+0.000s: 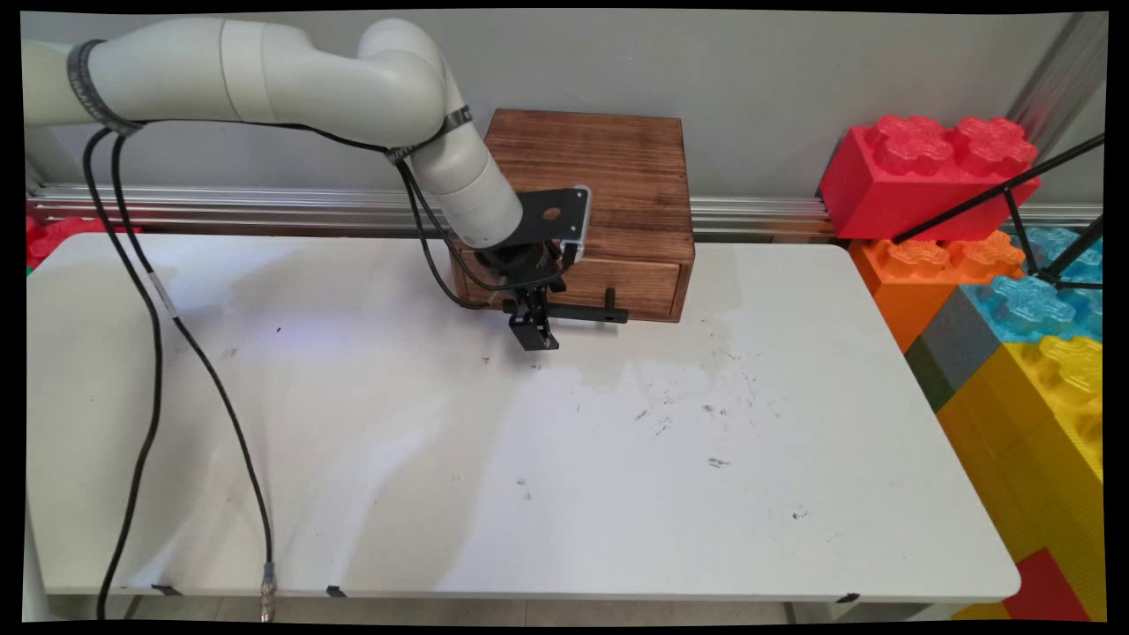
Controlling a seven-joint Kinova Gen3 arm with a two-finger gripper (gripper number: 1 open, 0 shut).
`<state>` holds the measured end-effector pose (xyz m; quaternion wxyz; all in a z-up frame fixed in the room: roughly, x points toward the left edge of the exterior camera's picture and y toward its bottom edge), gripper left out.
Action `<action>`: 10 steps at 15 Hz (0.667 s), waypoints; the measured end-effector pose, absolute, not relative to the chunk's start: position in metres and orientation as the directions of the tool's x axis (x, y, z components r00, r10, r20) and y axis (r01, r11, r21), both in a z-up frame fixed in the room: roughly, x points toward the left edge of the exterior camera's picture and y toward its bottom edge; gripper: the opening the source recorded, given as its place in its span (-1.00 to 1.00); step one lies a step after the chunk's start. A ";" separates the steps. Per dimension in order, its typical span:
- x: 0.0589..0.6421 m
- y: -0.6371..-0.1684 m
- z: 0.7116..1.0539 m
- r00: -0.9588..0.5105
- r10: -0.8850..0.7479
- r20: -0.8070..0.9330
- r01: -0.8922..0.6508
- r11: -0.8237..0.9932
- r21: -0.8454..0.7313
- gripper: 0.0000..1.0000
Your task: Open the drawer
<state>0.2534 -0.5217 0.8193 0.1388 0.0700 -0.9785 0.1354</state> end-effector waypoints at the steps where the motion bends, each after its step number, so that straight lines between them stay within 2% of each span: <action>1: 0.253 -0.523 0.818 -0.952 -0.097 0.289 -0.172 0.954 -0.247 1.00; 10: 0.248 -0.530 0.798 -0.955 -0.098 0.279 -0.168 0.956 -0.240 1.00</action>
